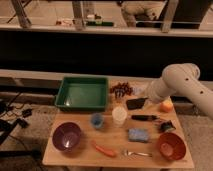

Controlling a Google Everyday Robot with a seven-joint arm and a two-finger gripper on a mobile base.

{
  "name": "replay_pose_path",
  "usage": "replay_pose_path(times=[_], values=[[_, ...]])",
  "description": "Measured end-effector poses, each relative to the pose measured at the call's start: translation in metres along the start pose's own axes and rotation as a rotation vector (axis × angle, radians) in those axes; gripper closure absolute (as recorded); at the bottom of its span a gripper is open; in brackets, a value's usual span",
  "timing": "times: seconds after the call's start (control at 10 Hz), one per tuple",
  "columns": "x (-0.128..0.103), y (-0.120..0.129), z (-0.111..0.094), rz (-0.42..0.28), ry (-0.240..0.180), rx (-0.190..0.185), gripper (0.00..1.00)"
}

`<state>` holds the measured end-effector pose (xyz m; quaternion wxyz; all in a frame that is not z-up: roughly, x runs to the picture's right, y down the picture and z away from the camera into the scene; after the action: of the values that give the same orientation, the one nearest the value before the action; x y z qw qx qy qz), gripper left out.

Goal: Place eraser in paper cup

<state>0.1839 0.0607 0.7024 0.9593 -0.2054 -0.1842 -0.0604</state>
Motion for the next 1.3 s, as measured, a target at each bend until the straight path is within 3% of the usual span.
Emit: replay_pose_path(times=[0.5,1.0,1.3], values=[[-0.059,0.014,0.011,-0.132,-0.145,-0.017,1.0],[-0.115,0.024,0.033,-0.294,-0.165,-0.034,1.0],[-0.122,0.017,0.054,-0.36,-0.197,-0.04,1.0]])
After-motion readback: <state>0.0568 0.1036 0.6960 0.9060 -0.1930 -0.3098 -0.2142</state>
